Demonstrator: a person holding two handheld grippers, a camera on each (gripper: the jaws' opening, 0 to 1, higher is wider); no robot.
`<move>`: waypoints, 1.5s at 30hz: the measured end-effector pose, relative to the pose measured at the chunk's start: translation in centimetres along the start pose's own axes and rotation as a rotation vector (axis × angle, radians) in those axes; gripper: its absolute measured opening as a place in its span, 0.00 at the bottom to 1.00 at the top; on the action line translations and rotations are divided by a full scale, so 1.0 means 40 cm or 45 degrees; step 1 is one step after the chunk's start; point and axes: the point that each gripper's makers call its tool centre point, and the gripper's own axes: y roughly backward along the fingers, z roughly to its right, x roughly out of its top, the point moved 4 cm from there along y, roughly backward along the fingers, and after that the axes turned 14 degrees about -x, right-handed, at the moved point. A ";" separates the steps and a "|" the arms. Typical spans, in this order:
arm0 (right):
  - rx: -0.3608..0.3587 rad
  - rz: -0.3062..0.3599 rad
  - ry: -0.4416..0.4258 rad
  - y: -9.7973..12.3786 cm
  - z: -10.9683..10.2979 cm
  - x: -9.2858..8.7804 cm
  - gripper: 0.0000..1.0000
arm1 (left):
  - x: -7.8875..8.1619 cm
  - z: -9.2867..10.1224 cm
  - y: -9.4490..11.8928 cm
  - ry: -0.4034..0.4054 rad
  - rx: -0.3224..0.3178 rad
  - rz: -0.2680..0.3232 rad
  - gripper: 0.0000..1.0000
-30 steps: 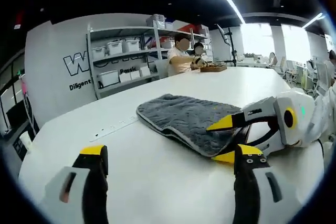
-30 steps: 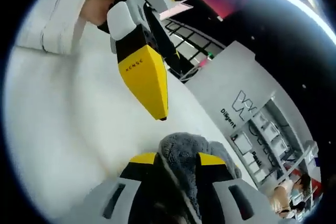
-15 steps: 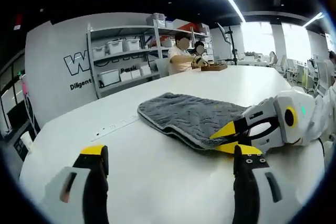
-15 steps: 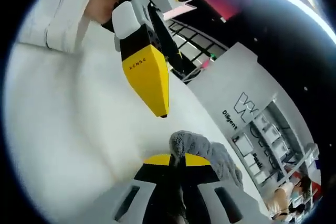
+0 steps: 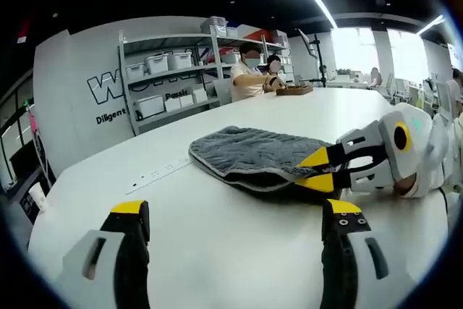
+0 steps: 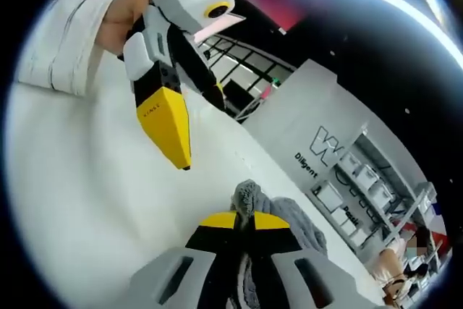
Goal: Open the folded towel by lifting each exposed corner and separating the folded layers until the towel lies flat within the target outline without major curled edges
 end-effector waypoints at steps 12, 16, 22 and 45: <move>-0.083 -0.033 -0.080 -0.004 0.052 -0.018 0.00 | -0.003 0.001 -0.003 -0.003 -0.003 -0.010 0.98; -0.111 -0.044 -0.100 -0.004 0.071 -0.024 0.00 | -0.004 0.001 -0.002 -0.003 -0.002 -0.013 0.98; -0.172 -0.072 -0.140 -0.004 0.110 -0.043 0.00 | -0.004 0.002 -0.004 -0.005 -0.005 -0.017 0.98; -0.350 -0.162 -0.222 0.020 0.230 -0.108 0.00 | -0.008 0.011 -0.010 -0.012 -0.016 -0.038 0.98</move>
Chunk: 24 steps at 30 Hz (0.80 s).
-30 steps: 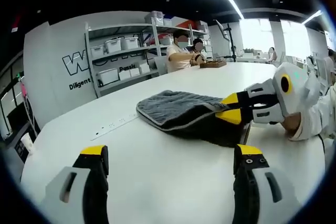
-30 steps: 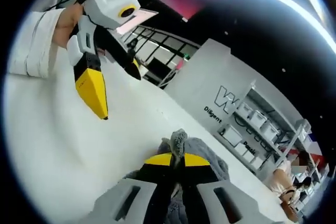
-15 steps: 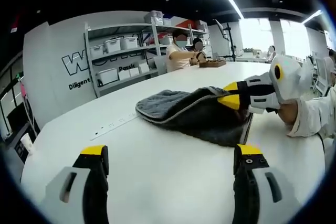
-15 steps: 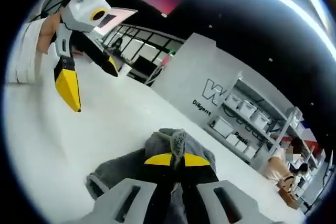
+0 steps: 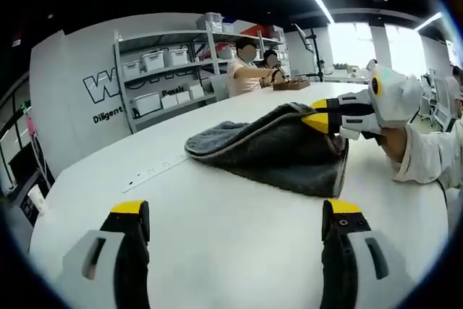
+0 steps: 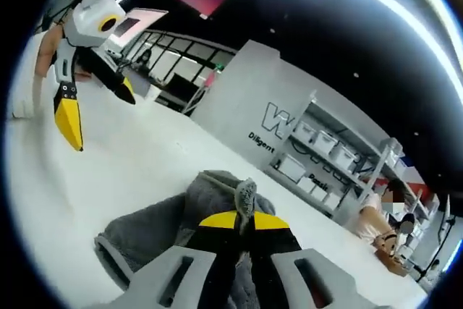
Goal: Open the folded towel by lifting each exposed corner and separating the folded layers until the towel lies flat within the target outline without major curled edges
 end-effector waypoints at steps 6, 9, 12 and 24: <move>-0.052 -0.008 -0.040 -0.001 0.034 -0.003 0.00 | -0.001 -0.001 0.000 -0.001 0.001 -0.005 0.98; -0.076 -0.010 -0.068 -0.001 0.051 -0.004 0.00 | 0.000 -0.002 0.002 -0.001 0.004 -0.003 0.98; -0.104 -0.012 -0.082 0.000 0.066 -0.006 0.00 | -0.001 -0.003 0.002 -0.002 0.005 -0.005 0.98; -0.222 -0.036 -0.156 0.003 0.143 -0.023 0.00 | -0.002 -0.001 0.001 -0.005 0.004 -0.011 0.98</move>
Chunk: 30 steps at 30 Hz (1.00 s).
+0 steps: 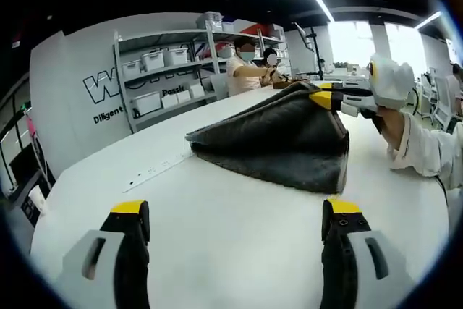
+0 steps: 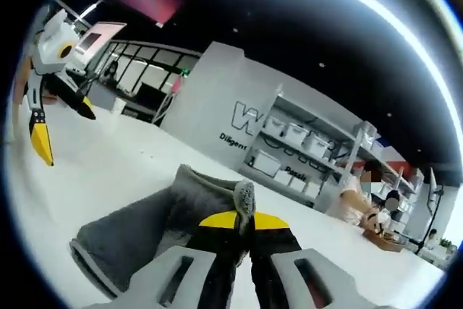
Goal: Open the folded towel by lifting each exposed corner and separating the folded layers until the towel lies flat within the target outline without major curled edges
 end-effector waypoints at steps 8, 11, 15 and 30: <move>-0.065 -0.019 -0.047 -0.002 0.046 -0.012 0.00 | -0.001 0.000 -0.001 -0.001 0.001 -0.003 0.98; -0.092 -0.030 -0.034 -0.003 0.057 -0.018 0.00 | 0.001 0.000 -0.002 -0.001 0.000 -0.001 0.98; -0.113 -0.039 -0.048 -0.003 0.072 -0.022 0.00 | 0.000 0.001 -0.003 -0.001 -0.003 -0.002 0.98; -0.184 -0.105 -0.091 -0.008 0.118 -0.053 0.00 | -0.004 0.001 -0.004 -0.006 0.000 -0.016 0.98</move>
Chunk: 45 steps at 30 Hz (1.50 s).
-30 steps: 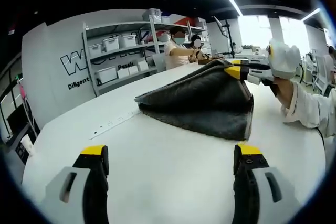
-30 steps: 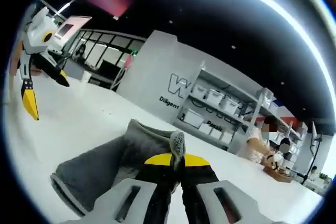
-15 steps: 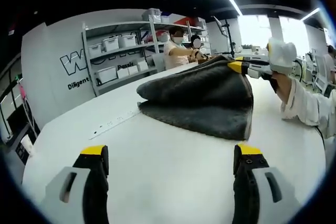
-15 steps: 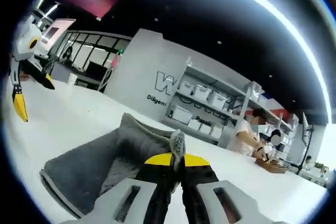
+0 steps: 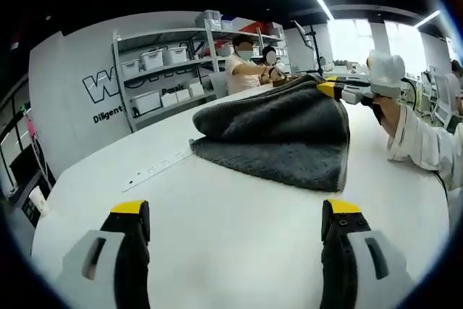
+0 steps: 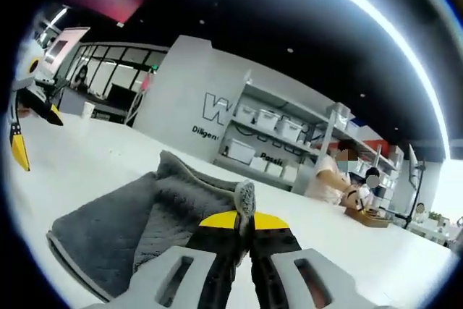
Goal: Open the folded towel by lifting each exposed corner and separating the folded layers until the towel lies flat within the target outline without major curled edges
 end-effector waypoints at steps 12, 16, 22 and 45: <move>-0.058 -0.049 -0.043 -0.009 0.042 -0.021 0.00 | 0.000 0.005 -0.003 -0.008 -0.010 -0.007 0.97; -0.072 -0.060 -0.050 -0.011 0.053 -0.029 0.00 | -0.002 0.007 -0.005 -0.011 -0.012 -0.014 0.97; -0.084 -0.086 -0.077 -0.015 0.065 -0.037 0.00 | -0.002 0.006 -0.006 -0.011 -0.013 -0.017 0.97; -0.164 -0.180 -0.117 -0.022 0.116 -0.079 0.00 | -0.003 0.010 -0.007 -0.017 -0.014 -0.027 0.97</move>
